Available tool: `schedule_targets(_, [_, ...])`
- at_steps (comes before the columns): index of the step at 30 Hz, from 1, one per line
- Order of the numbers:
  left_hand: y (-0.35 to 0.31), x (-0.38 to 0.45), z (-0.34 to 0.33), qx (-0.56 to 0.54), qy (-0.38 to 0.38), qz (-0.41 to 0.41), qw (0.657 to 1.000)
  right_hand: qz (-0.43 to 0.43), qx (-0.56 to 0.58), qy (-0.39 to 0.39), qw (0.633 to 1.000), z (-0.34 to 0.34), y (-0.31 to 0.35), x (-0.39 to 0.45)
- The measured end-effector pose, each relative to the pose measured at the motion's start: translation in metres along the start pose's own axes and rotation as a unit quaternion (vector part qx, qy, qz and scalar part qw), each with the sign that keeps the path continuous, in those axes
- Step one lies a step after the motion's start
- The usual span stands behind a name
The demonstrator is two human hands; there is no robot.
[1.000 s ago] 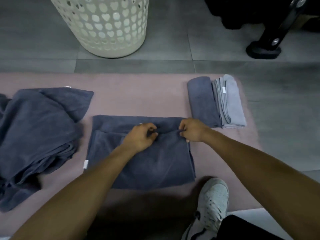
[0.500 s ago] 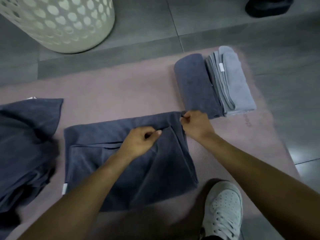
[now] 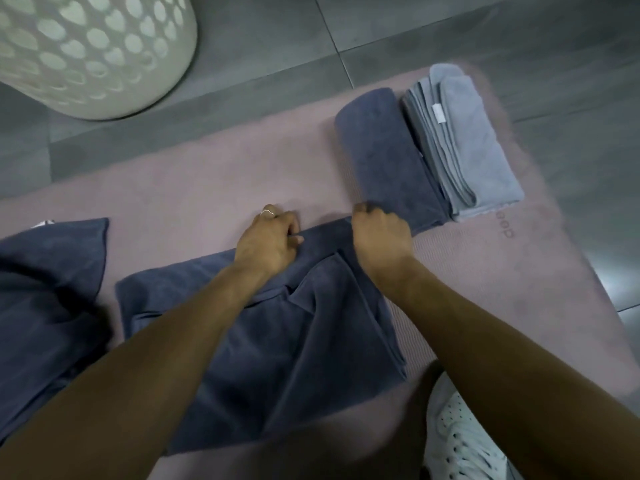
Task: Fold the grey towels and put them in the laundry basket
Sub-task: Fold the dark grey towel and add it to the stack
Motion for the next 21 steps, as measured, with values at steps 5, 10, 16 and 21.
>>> schedule_targets(5, [-0.012,-0.015,-0.001,0.002,-0.08,-0.014,0.997,-0.015,0.085,-0.047,0.995,0.001,-0.008,-0.005])
schedule_targets(10, [-0.039,-0.037,-0.004,-0.108,-0.014,-0.114,0.987,-0.021,0.313,-0.068,0.947,-0.02,-0.026,-0.043])
schedule_targets(16, [-0.039,-0.036,-0.011,-0.199,0.063,-0.012,0.978,-0.052,0.357,-0.038,0.932,-0.034,-0.033,-0.065])
schedule_targets(21, [-0.051,-0.035,0.008,-0.206,0.014,-0.089,0.974,-0.062,0.413,0.001,0.909,-0.033,-0.031,-0.071])
Point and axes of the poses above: each hand's wrist, its own x-axis towards the middle knuckle, its own z-axis out of the back of the hand, y = z × x, the point moved 4 cm from there along x, towards the middle knuckle, and after that the axes turned 1 degree about -y, right-handed, at the moved point
